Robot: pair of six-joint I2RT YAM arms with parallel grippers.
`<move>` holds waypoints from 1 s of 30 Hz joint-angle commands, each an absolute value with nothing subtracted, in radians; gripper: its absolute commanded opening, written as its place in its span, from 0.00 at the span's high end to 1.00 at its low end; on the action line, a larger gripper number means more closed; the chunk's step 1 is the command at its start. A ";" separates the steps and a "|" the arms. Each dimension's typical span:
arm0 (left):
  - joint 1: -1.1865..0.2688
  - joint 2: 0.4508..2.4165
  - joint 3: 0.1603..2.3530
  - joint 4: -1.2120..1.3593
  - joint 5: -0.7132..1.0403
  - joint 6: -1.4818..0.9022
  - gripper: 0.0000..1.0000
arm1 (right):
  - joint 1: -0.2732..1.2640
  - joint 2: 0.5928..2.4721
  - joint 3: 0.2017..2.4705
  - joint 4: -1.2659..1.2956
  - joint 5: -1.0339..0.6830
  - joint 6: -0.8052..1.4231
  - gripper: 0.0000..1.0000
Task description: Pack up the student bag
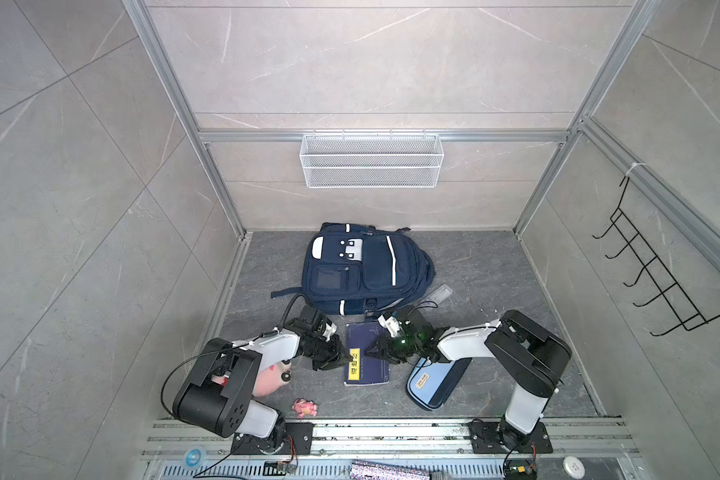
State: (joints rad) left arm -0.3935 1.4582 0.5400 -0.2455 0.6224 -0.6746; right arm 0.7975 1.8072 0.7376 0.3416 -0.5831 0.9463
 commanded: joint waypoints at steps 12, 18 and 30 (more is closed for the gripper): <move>-0.392 1.063 0.666 -0.421 0.579 -0.485 0.43 | 0.754 1.496 0.955 -0.285 -0.604 0.393 1.00; -0.344 1.049 0.918 -0.572 0.727 -0.289 0.39 | 0.682 1.421 1.132 -0.665 -0.745 0.047 1.00; -0.354 1.247 1.230 -0.526 0.953 -0.233 0.36 | 0.606 1.435 1.434 -1.015 -0.769 -0.254 1.00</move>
State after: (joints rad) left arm -0.3492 1.2304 1.1717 -0.5449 0.8356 -0.2752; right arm 0.6071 1.4353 1.3720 -0.8940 -0.7235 -0.1371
